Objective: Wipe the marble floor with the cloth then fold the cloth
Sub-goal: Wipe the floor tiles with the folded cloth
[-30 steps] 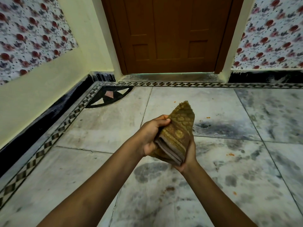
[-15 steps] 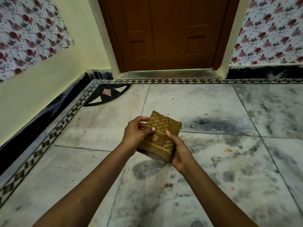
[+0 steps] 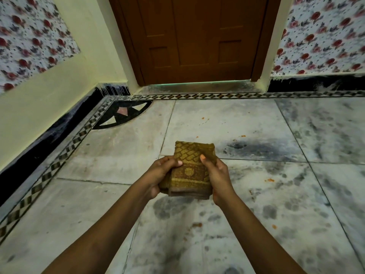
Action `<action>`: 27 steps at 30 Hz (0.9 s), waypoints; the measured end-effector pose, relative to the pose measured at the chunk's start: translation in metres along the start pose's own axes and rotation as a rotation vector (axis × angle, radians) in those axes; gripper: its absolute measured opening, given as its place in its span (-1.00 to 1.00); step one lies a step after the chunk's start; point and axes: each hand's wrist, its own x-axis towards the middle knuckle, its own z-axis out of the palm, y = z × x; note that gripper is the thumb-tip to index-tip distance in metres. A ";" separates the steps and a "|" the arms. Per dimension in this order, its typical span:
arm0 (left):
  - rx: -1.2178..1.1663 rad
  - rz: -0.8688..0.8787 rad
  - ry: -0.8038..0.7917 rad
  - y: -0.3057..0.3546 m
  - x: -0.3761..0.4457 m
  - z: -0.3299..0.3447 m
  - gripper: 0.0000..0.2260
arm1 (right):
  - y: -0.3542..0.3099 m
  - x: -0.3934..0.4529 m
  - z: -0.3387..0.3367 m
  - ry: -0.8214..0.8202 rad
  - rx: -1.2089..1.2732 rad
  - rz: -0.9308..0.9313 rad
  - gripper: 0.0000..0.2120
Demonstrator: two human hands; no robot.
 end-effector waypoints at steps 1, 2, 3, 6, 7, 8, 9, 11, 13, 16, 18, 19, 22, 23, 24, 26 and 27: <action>-0.069 -0.018 -0.006 -0.002 0.001 0.004 -0.98 | -0.002 0.001 -0.001 0.003 0.008 0.009 -0.81; -0.149 -0.037 -0.011 -0.004 0.000 0.007 -0.95 | -0.004 0.001 -0.002 0.011 0.028 0.028 -0.81; -0.213 -0.059 -0.026 -0.005 -0.001 0.010 -0.94 | -0.006 0.002 -0.003 0.019 0.053 0.051 -0.82; -0.255 -0.105 -0.097 -0.003 -0.007 0.020 -0.82 | -0.012 0.001 -0.008 0.019 0.097 0.083 -0.87; -0.228 -0.112 -0.076 -0.002 -0.008 0.026 -0.78 | -0.013 0.000 -0.012 0.022 0.099 0.086 -0.90; -0.225 -0.118 -0.029 -0.001 -0.009 0.031 -0.70 | -0.014 0.000 -0.014 0.029 0.098 0.083 -0.91; -0.248 -0.126 0.026 -0.001 -0.010 0.037 -0.63 | -0.016 -0.001 -0.018 0.033 0.090 0.080 -0.92; -0.295 -0.107 0.090 0.003 -0.013 0.044 -0.56 | -0.021 -0.003 -0.022 0.027 0.081 0.076 -0.90; -0.318 -0.095 0.054 0.009 -0.018 0.049 -0.56 | -0.028 -0.004 -0.024 0.017 0.088 0.074 -0.82; -0.316 -0.117 -0.064 0.016 -0.027 0.051 -0.76 | -0.038 -0.001 -0.020 -0.029 0.043 0.051 -0.79; -0.301 -0.111 -0.068 0.015 -0.026 0.051 -0.83 | -0.039 0.002 -0.016 -0.050 -0.013 0.036 -0.77; -0.288 -0.104 -0.047 0.014 -0.024 0.049 -0.85 | -0.036 0.005 -0.013 -0.054 -0.032 0.033 -0.75; -0.278 -0.131 0.005 0.002 -0.013 0.036 -0.89 | -0.014 0.011 -0.010 -0.032 -0.102 0.081 -0.73; -0.280 -0.172 0.017 -0.003 -0.010 0.030 -0.88 | -0.004 0.012 -0.011 -0.028 -0.142 0.108 -0.72; -0.280 -0.212 0.030 -0.010 -0.004 0.023 -0.86 | 0.006 0.014 -0.012 -0.021 -0.191 0.137 -0.69; -0.278 -0.255 0.077 -0.023 0.006 0.006 -0.84 | 0.023 0.021 -0.020 0.012 -0.330 0.156 -0.64; -0.278 -0.264 0.101 -0.028 0.012 -0.002 -0.84 | 0.026 0.025 -0.025 0.034 -0.405 0.139 -0.63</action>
